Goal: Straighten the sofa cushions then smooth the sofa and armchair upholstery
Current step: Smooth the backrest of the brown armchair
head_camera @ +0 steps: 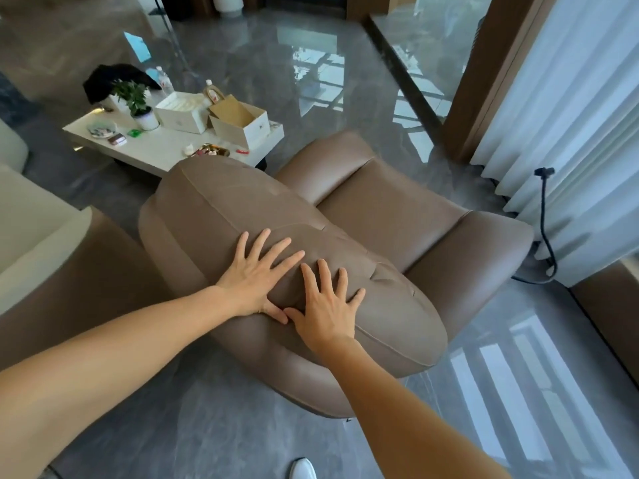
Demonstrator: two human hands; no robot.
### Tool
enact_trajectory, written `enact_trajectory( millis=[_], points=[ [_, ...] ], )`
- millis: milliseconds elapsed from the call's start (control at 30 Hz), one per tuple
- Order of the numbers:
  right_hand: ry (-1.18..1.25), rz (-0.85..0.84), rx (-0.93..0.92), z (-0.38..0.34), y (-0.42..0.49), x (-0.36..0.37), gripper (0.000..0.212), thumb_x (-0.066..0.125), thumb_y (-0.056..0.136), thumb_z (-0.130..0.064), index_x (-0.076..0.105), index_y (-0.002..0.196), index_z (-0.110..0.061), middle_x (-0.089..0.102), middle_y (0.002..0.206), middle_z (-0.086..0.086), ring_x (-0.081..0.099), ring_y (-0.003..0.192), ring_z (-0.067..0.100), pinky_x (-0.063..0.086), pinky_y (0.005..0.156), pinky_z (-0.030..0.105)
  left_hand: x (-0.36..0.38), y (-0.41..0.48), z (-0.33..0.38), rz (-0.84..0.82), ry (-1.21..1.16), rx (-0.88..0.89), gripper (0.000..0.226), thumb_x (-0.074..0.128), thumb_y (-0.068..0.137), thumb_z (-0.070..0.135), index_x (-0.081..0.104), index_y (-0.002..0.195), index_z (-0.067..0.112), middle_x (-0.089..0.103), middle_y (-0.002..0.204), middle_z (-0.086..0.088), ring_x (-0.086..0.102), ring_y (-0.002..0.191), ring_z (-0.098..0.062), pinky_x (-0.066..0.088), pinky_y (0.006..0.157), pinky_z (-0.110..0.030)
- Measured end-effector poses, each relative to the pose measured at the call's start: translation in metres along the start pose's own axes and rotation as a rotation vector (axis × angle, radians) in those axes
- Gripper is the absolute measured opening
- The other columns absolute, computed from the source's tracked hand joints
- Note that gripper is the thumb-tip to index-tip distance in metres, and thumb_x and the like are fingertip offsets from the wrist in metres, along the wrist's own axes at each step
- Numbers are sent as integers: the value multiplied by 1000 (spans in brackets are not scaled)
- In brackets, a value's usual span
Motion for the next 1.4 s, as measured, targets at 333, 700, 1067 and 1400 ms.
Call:
enact_trajectory(
  millis=[333,700,1067,1400],
  points=[
    [0,-32,-133,91,-34,-38,87,59,86,-57,5,151,-37,5,165,-2,-4,150,39,3,111,76,-24,8,96,-78,-91,-168,129,37,46,98,-20,146,40,-4,163,-4,-15,144,-41,-5,110,-69],
    [42,-171,-343,238,-69,-90,90,63,80,-62,7,149,-45,4,164,-11,-4,150,31,0,113,72,-64,29,252,-183,-234,-331,129,38,48,96,-22,146,39,-15,162,-5,-20,142,-45,-10,107,-69],
    [24,-210,-468,397,-49,-157,93,65,74,-68,7,146,-59,1,164,-18,-7,152,18,-2,119,57,-122,114,387,60,-136,-35,112,33,71,85,18,150,7,25,154,-27,22,140,-46,16,113,-60],
    [108,-453,-338,545,61,-244,92,84,65,-48,28,135,-67,5,163,-18,-8,150,14,-7,120,54,-184,275,473,85,-289,-185,105,40,73,75,27,146,1,33,148,-31,32,133,-48,23,109,-60]
  ],
)
Point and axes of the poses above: each hand's wrist, its own y-axis towards the middle knuckle, its own x-axis out of the palm, z = x × y, the point moved 8 cm from there along y, towards the middle knuckle
